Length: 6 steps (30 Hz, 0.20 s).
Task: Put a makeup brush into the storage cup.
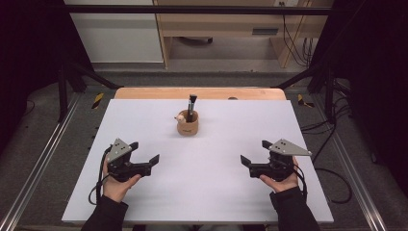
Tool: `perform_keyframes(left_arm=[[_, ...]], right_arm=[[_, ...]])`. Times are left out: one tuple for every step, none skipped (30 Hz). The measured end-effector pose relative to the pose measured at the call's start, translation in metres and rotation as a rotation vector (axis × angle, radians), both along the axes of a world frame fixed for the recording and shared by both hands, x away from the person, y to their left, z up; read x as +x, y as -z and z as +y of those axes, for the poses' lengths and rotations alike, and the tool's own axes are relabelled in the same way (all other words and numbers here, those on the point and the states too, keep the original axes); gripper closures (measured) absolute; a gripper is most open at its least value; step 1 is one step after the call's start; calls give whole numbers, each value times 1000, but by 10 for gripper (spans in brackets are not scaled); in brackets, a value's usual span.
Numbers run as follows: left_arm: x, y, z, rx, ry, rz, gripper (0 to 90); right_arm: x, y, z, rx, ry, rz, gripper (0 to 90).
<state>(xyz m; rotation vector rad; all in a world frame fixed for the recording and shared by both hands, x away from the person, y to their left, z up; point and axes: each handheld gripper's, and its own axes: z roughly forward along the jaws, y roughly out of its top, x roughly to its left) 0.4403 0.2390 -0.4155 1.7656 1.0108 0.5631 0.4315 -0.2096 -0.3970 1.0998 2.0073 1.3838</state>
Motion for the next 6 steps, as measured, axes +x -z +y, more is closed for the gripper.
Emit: perform_keyframes(left_arm=[[0, 1, 2, 1, -8, 1, 66], [0, 2, 3, 3, -12, 3, 63], [0, 3, 4, 1, -17, 7, 63], [0, 3, 5, 2, -20, 9, 62], [0, 4, 7, 7, -24, 7, 61], [0, 4, 8, 3, -28, 6, 61]], right_arm=[[0, 0, 0, 0, 0, 0, 58], [0, 0, 0, 0, -1, 0, 58], [0, 0, 0, 1, 0, 0, 58], [0, 0, 0, 1, 0, 0, 58], [0, 0, 0, -1, -2, 0, 58], [0, 0, 0, -1, -2, 0, 58]])
